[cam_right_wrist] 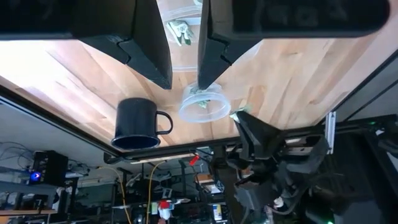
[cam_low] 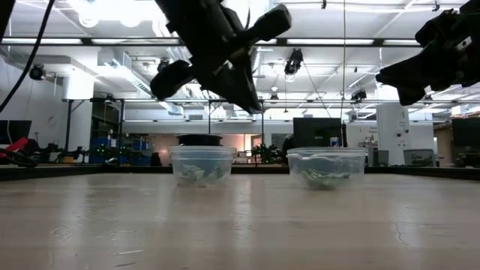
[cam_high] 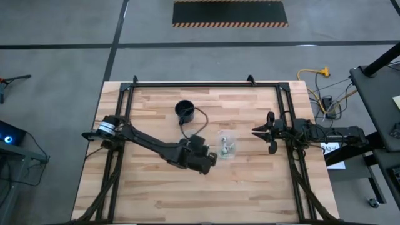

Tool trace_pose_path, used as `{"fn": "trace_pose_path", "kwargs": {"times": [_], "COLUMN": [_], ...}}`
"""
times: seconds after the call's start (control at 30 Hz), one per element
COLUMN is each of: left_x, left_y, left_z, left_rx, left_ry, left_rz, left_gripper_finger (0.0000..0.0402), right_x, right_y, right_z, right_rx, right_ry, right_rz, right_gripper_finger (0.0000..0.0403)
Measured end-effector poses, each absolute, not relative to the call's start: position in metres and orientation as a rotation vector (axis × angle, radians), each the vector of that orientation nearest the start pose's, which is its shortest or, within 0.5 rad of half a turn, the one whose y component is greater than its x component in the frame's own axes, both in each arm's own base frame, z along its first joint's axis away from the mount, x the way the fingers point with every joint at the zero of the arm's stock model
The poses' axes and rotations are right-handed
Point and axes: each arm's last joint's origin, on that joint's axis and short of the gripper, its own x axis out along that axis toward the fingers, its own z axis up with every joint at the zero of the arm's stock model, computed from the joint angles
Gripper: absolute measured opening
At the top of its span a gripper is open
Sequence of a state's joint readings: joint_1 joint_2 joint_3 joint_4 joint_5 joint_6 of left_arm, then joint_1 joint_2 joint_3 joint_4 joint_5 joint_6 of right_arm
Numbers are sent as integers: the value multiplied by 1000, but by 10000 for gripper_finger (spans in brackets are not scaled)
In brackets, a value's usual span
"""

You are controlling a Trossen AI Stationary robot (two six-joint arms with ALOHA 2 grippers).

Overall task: Pick and place Stevia / Truvia into bins
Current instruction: Put the stevia packet into the round transparent container

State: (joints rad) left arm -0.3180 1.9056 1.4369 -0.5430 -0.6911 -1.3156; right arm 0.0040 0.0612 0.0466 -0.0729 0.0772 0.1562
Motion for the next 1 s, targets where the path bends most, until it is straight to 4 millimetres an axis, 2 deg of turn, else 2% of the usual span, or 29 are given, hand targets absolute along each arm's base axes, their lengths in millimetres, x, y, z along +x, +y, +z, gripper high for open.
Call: {"fn": "trace_pose_path", "kwargs": {"times": [0.2,0.43,0.7,1.0], "left_x": [373,354,355,358], "left_y": [-105,-98,-96,-83], "left_z": [221,223,223,223], "left_rx": [-732,-753,-746,-760], "left_ry": [518,580,612,605], "left_rz": [884,1082,1073,1107], "left_gripper_finger": [0,0,0,5], "right_x": [99,99,99,99], "right_y": [-2,-2,-2,-2], "right_z": [168,168,168,168], "right_rx": [152,152,152,152], "right_ry": [81,81,81,81], "right_rz": [-81,-81,-81,-81], "right_gripper_finger": [68,68,68,68]}}
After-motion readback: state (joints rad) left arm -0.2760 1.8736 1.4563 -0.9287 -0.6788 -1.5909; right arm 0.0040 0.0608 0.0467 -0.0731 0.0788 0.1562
